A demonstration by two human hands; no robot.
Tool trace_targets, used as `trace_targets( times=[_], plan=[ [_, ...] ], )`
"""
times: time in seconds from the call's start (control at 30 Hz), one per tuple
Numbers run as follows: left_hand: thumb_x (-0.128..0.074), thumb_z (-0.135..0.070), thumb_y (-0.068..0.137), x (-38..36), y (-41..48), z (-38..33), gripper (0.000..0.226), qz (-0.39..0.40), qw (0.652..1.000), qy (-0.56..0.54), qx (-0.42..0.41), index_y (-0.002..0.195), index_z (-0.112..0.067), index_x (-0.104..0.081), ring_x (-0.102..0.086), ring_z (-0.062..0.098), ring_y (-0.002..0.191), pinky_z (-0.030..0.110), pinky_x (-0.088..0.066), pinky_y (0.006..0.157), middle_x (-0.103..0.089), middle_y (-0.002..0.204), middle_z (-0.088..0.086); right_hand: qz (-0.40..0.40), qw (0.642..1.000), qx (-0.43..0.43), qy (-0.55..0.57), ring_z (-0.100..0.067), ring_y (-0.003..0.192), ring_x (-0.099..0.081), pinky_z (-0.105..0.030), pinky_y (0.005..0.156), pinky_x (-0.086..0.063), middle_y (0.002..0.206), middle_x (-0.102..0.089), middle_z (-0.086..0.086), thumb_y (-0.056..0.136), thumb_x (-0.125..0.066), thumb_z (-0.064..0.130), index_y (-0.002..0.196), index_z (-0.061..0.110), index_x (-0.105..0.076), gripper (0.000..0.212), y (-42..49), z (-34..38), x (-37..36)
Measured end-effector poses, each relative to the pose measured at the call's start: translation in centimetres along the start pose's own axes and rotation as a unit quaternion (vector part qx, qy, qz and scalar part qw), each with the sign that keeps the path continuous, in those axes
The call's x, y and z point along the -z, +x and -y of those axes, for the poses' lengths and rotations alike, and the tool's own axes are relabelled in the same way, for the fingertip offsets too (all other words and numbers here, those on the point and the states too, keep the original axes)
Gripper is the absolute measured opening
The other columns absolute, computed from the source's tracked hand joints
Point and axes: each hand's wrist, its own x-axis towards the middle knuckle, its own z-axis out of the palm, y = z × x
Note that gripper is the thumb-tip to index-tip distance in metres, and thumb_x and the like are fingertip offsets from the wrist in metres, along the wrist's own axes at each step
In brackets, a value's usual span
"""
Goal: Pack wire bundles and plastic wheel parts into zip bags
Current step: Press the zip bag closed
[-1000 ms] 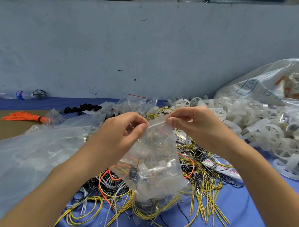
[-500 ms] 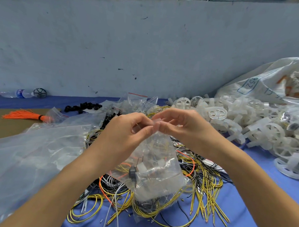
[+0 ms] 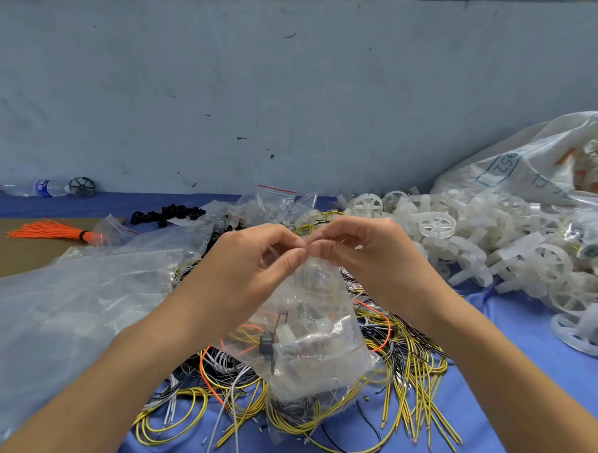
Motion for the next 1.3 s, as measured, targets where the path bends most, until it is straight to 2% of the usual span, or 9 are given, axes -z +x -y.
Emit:
trace_targets(
  times=[0.2,0.4,0.47,0.6,0.73,0.97,1.07,1.17,1.3],
  plan=[
    [-0.061,-0.036,0.092,0.0,0.0,0.2,0.020,-0.011,0.999,0.021,-0.021,0.104,-0.027,-0.074,-0.064,-0.003,0.081,0.011,-0.047,0.069,-0.070,0.085,-0.020,-0.008,1.000,0.009,0.005,-0.009,0.083,-0.069,-0.043,0.080,-0.057,0.088,-0.074,0.015,0.085,-0.072,0.035,0.093,0.039,-0.074,0.009,0.0,-0.3,-0.1],
    [-0.057,-0.039,0.094,0.0,-0.1,0.3,0.023,-0.027,0.998,0.041,-0.029,0.099,-0.025,-0.074,-0.064,0.008,0.074,0.038,-0.051,0.066,-0.069,0.078,-0.013,-0.021,1.000,0.011,-0.011,0.001,0.075,-0.066,-0.012,0.068,-0.049,0.081,-0.072,0.021,0.086,-0.073,0.030,0.089,0.032,-0.077,0.005,-0.1,-0.3,-0.2],
    [-0.056,-0.039,0.095,0.0,-0.1,0.3,0.023,-0.027,0.998,0.048,-0.027,0.099,-0.024,-0.073,-0.063,0.009,0.071,0.040,-0.051,0.065,-0.068,0.077,-0.012,-0.027,0.999,0.007,-0.019,0.003,0.075,-0.064,-0.008,0.066,-0.045,0.080,-0.071,0.022,0.087,-0.072,0.030,0.091,0.029,-0.077,0.007,-0.1,-0.2,-0.2],
    [-0.057,-0.040,0.094,-0.1,0.0,0.0,0.021,-0.010,0.997,0.066,-0.027,0.103,-0.028,-0.072,-0.062,-0.001,0.077,0.018,-0.050,0.066,-0.066,0.083,-0.021,-0.030,0.999,0.000,-0.030,-0.001,0.073,-0.061,-0.014,0.066,-0.047,0.079,-0.070,0.015,0.090,-0.069,0.032,0.092,0.026,-0.076,0.010,-0.2,-0.2,-0.4],
    [-0.056,-0.044,0.093,-0.1,0.0,-0.2,0.020,-0.008,0.996,0.086,-0.018,0.097,-0.029,-0.070,-0.061,0.002,0.072,0.033,-0.053,0.065,-0.064,0.077,-0.019,-0.027,0.999,0.012,-0.036,0.000,0.069,-0.057,-0.014,0.063,-0.044,0.076,-0.067,0.017,0.091,-0.067,0.031,0.086,0.034,-0.072,0.008,-0.2,0.0,-0.8],
    [-0.053,-0.043,0.095,0.3,-0.1,0.0,0.020,-0.006,0.993,0.113,-0.022,0.096,-0.032,-0.069,-0.057,0.003,0.071,0.033,-0.050,0.064,-0.062,0.077,-0.018,-0.041,0.998,0.025,-0.046,0.000,0.070,-0.057,-0.012,0.063,-0.042,0.073,-0.064,0.022,0.093,-0.066,0.031,0.086,0.036,-0.069,0.009,-0.4,0.2,-0.7],
    [-0.050,-0.043,0.097,0.3,-0.3,0.3,0.022,0.003,0.990,0.143,-0.022,0.097,-0.030,-0.068,-0.057,0.005,0.072,0.035,-0.050,0.065,-0.061,0.080,-0.016,-0.051,0.998,0.006,-0.031,-0.010,0.071,-0.060,-0.026,0.066,-0.048,0.076,-0.067,0.007,0.093,-0.065,0.031,0.085,0.033,-0.069,0.009,-0.5,-0.2,-0.3],
    [-0.045,-0.044,0.097,0.4,-0.5,0.5,0.026,0.012,0.985,0.169,-0.015,0.098,-0.030,-0.066,-0.058,0.010,0.075,0.036,-0.050,0.066,-0.061,0.082,-0.016,-0.056,0.998,-0.013,-0.014,-0.019,0.072,-0.061,-0.039,0.070,-0.051,0.075,-0.068,0.006,0.093,-0.065,0.030,0.086,0.025,-0.072,0.011,-0.5,-0.8,0.3],
    [-0.040,-0.046,0.099,0.6,-0.7,0.9,0.029,0.024,0.981,0.194,-0.014,0.101,-0.030,-0.064,-0.059,0.011,0.081,0.038,-0.051,0.070,-0.062,0.089,-0.016,-0.066,0.997,-0.030,0.011,-0.005,0.067,-0.062,-0.032,0.069,-0.054,0.069,-0.066,0.015,0.093,-0.064,0.031,0.084,0.026,-0.072,0.012,-0.6,-2.0,1.4]
  ],
)
